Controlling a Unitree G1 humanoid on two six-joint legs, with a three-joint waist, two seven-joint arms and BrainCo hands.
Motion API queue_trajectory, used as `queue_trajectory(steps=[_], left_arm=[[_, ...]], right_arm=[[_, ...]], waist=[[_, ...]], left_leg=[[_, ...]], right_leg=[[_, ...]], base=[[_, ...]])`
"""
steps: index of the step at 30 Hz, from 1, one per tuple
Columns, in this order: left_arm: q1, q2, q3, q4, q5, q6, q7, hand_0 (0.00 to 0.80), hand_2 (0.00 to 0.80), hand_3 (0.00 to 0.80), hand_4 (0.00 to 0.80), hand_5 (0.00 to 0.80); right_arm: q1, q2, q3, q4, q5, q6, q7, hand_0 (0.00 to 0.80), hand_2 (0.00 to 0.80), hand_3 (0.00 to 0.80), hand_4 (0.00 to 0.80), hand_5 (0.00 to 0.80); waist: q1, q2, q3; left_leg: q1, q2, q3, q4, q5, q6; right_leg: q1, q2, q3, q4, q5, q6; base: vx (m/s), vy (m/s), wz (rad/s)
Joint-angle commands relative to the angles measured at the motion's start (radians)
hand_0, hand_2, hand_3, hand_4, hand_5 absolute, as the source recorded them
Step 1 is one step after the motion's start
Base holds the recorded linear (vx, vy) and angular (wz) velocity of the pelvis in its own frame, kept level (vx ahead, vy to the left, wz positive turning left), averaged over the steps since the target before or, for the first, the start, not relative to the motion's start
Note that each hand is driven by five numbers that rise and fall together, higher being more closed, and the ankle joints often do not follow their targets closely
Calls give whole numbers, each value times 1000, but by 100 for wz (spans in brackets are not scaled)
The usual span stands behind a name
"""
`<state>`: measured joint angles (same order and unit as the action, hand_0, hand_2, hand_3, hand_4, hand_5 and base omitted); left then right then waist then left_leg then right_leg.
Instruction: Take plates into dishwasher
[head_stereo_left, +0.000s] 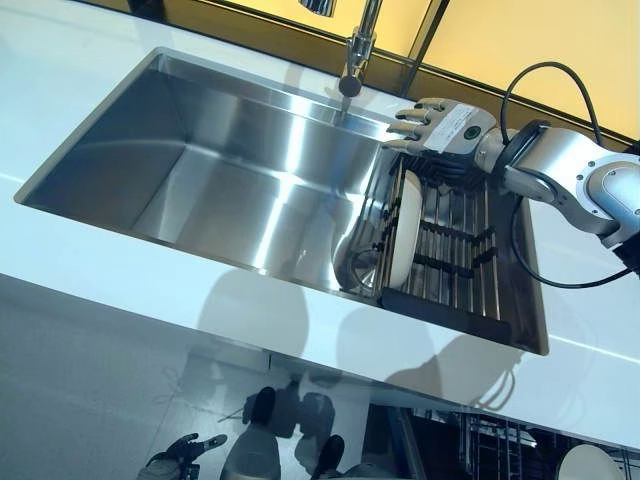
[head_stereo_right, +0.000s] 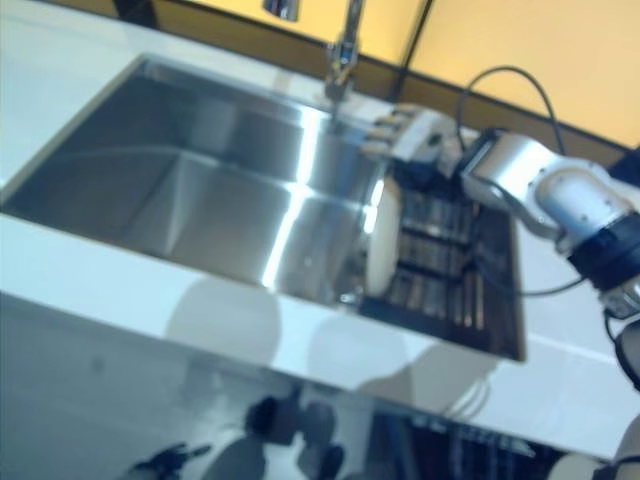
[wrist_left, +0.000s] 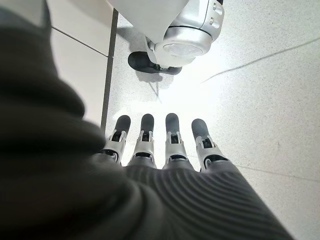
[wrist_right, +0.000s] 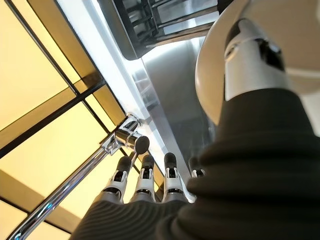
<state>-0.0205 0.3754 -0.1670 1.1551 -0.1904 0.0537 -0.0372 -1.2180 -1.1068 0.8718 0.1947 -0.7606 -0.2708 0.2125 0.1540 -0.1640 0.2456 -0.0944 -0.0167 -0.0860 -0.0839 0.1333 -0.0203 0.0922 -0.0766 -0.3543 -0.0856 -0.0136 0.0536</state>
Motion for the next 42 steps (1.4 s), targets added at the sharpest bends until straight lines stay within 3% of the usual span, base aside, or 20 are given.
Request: queue_trajectory(steps=[1,42], left_arm=[[1,10,0,45,-5,-19,3,0,0,0,0,0],[11,-3,3,45,-5,-32,-4,0,0,0,0,0]], right_arm=[[-21,-2,-25,-17,38,-8,-2,0,0,0,0,0],[65,28,-73,-122,56,-46,108,0,0,0,0,0]], waist=[[5,12,-23],[7,24,-23]], left_leg=[[80,52,82,-3,-82,-20],[76,48,83,-3,-81,-19]], right_leg=[[-29,-22,51,67,20,40],[-33,-29,45,68,18,38]], base=[[0,0,0],[0,0,0]])
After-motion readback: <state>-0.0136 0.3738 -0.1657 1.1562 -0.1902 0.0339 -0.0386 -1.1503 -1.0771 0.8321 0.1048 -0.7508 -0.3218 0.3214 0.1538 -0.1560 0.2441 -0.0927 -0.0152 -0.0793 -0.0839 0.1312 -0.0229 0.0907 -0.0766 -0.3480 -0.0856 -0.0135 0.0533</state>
